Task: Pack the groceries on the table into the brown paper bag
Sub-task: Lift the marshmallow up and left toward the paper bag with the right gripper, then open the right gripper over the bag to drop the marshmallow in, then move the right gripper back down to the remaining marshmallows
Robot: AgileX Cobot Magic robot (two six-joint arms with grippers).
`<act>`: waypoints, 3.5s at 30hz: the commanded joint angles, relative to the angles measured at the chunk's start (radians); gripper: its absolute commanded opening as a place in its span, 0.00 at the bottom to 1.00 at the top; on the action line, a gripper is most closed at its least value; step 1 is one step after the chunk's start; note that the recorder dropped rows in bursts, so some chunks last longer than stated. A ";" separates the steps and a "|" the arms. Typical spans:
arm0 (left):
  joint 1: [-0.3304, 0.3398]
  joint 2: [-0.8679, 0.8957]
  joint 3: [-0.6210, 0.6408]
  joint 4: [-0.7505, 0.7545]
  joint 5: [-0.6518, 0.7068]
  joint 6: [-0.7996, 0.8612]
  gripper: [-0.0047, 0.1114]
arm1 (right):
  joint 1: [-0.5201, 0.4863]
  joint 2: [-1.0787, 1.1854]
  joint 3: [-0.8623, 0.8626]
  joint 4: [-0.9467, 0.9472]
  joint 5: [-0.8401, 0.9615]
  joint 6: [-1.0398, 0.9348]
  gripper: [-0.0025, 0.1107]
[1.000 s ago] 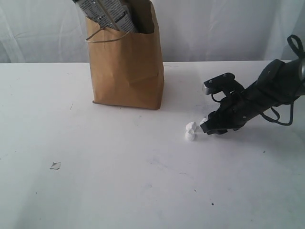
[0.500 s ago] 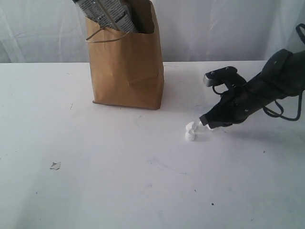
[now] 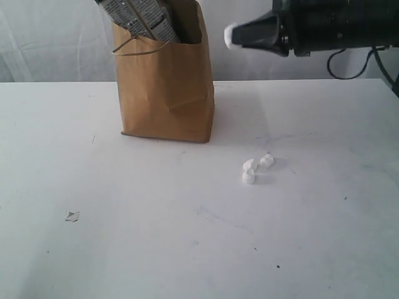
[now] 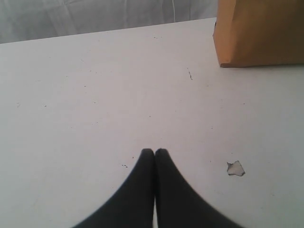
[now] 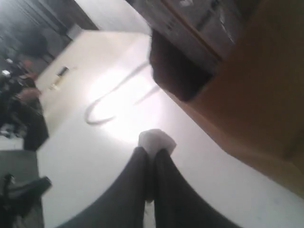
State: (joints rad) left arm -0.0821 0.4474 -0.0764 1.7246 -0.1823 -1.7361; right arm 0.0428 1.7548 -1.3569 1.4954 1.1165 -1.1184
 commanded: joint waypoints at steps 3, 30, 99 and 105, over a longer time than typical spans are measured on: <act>0.000 -0.006 0.007 0.020 -0.011 -0.001 0.04 | 0.029 -0.007 -0.027 0.249 0.055 -0.183 0.02; 0.000 -0.006 0.007 0.020 -0.032 -0.001 0.04 | 0.345 0.100 -0.083 0.249 -0.580 -0.783 0.02; 0.000 -0.006 0.007 0.020 -0.031 -0.001 0.04 | 0.325 0.073 0.381 -0.334 -0.810 -0.574 0.71; 0.000 -0.006 0.007 0.020 -0.029 -0.001 0.04 | 0.325 0.102 0.381 -0.503 -0.922 -0.467 0.71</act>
State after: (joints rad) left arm -0.0821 0.4474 -0.0764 1.7246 -0.2174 -1.7361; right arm 0.3686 1.8478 -0.9775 1.0064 0.2010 -1.6600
